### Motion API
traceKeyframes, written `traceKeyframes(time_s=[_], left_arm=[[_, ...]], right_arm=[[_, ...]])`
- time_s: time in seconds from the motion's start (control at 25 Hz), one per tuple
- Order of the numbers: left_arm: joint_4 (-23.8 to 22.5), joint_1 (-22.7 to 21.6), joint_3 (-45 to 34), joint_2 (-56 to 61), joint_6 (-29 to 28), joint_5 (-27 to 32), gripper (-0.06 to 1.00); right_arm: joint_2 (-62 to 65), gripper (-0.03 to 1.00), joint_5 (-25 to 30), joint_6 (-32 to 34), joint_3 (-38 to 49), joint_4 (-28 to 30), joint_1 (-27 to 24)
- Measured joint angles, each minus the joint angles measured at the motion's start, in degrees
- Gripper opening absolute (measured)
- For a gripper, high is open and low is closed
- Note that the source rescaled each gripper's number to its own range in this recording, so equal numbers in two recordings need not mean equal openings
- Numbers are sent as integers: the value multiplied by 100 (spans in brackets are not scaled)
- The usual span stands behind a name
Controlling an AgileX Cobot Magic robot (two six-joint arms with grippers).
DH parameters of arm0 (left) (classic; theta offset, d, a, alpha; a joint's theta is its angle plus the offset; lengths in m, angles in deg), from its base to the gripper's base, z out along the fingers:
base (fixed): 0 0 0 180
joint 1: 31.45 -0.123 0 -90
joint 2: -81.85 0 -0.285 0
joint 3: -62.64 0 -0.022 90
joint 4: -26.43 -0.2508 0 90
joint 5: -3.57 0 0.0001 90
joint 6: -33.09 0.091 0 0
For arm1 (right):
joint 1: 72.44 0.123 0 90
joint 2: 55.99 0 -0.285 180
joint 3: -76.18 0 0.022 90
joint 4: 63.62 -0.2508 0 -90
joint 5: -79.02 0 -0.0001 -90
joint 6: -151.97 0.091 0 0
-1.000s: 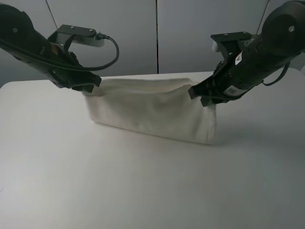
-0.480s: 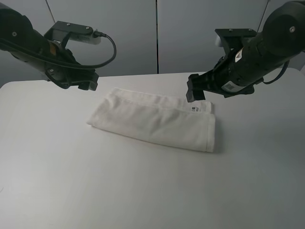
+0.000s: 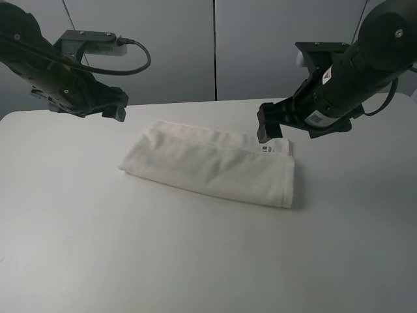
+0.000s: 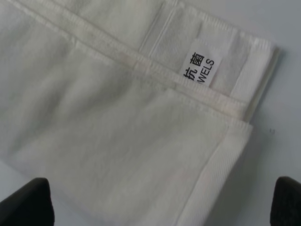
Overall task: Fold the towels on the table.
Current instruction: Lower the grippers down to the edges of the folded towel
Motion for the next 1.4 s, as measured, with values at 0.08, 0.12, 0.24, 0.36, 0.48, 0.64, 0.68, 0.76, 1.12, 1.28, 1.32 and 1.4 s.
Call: traceKeyframes(time_s=[0.08, 0.12, 0.24, 0.36, 0.48, 0.64, 0.68, 0.76, 1.12, 1.28, 1.32, 1.4], left_arm=[[86, -146, 244, -135, 165, 210, 97], [178, -192, 381, -229, 297, 339, 98], [549, -281, 735, -582, 743, 660, 99], [916, -314, 1058, -1031, 1125, 899, 99], [1135, -314, 1401, -1468, 1281, 1134, 99], [1177, -314, 1736, -1884, 1419, 1297, 99], [1185, -314, 1809, -1964, 1431, 1313, 99], [1185, -329, 1962, -2097, 1444, 1374, 99], [1264, -492, 2453, -2676, 1706, 1701, 99], [1312, -492, 2462, -2769, 1747, 1681, 99], [1312, -492, 2462, -2795, 1751, 1678, 99], [1312, -492, 2462, -2838, 1751, 1668, 99]], right_arm=[[-53, 100, 184, -30, -233, 0, 0], [-99, 100, 267, -50, -365, 0, 0], [-297, 100, 501, -53, -690, 0, 0], [-626, 100, 780, 130, -916, 0, -12], [-1056, 100, 1213, 335, -1107, -130, -187], [-1522, 100, 1520, 314, -1179, -463, -489], [-1581, 100, 1534, 304, -1179, -505, -529], [-1678, 100, 1534, 293, -1179, -569, -558], [-1920, 100, 1335, 293, -1179, -594, -578], [-1920, 100, 1186, 293, -1179, -597, -578], [-1920, 100, 1143, 293, -1179, -597, -578], [-1920, 100, 1071, 293, -1179, -608, -578]])
